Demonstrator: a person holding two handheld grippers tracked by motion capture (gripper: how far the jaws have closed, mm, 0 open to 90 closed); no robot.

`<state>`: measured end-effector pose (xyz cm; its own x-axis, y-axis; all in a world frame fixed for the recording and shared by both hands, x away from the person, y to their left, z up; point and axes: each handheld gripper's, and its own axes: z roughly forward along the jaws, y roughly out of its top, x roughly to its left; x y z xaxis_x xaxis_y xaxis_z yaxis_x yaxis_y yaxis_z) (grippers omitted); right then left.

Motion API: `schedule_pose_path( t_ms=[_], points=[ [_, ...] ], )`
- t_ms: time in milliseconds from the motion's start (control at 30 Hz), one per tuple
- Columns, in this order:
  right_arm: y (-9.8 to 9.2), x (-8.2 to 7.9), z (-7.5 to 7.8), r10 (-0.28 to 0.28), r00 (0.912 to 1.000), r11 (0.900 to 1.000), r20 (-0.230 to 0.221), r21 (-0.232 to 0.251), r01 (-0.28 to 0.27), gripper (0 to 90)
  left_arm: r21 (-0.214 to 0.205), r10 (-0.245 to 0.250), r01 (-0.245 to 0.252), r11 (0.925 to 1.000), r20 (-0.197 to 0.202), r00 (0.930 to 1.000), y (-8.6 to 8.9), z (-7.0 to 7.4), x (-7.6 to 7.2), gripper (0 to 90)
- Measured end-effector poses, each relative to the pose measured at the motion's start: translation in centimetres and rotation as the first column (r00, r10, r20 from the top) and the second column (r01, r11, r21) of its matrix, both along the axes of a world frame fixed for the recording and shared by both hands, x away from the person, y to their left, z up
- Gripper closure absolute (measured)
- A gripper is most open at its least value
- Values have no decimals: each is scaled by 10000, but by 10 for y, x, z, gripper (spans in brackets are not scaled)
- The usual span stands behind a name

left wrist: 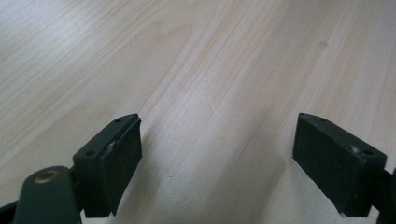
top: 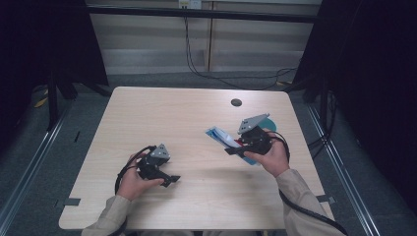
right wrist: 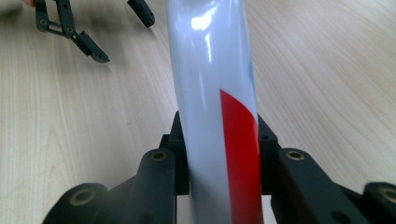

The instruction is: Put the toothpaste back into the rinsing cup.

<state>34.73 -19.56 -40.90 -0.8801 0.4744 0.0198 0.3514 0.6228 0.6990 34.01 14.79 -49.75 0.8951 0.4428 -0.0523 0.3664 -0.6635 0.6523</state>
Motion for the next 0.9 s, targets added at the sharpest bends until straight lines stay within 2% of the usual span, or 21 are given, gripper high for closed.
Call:
schedule_pose_path(
  t_ms=[33,67,167,300,333,500,533,700,800,833,900],
  points=[
    [-1,0,0,-1,10000,10000,51,8,1,690,24,-95,95,10000,10,10000,1,-1,1,156],
    [-2,1,0,-17,10000,10000,56,89,17,690,18,54,-54,10000,38,10000,1,-2,0,156],
    [-5,1,1,-187,9998,9994,-39,281,188,690,14,33,-33,10000,87,10000,2,-4,0,156],
    [-8,2,1,-354,9994,9981,-43,507,355,690,-224,129,-124,9997,221,9997,3,-6,-2,143],
    [-9,3,1,-397,9992,9974,-18,607,398,690,-114,59,-55,9999,293,9996,3,-6,-2,140],
    [-12,3,4,-554,9985,9955,-16,772,553,690,-365,55,-40,9993,421,9991,5,-9,-2,107],
    [-14,5,5,-669,9978,9934,-38,935,670,689,-536,70,-46,9986,454,9989,5,-11,-2,92],
    [-19,6,7,-939,9956,9862,-39,1368,936,690,-721,135,-95,9974,545,9984,6,-14,-2,64],
    [-23,7,8,-1115,9937,9779,-101,1769,1115,691,-608,126,-94,9981,528,9985,7,-13,-1,47],
    [-23,7,8,-1115,9937,9779,-101,1769,1115,691,-608,126,-94,9981,528,9985,7,-13,-1,44],
    [-27,7,10,-1311,9913,9703,-60,2041,1296,691,-569,92,-61,9984,544,9985,6,-13,-1,41]
  ],
)
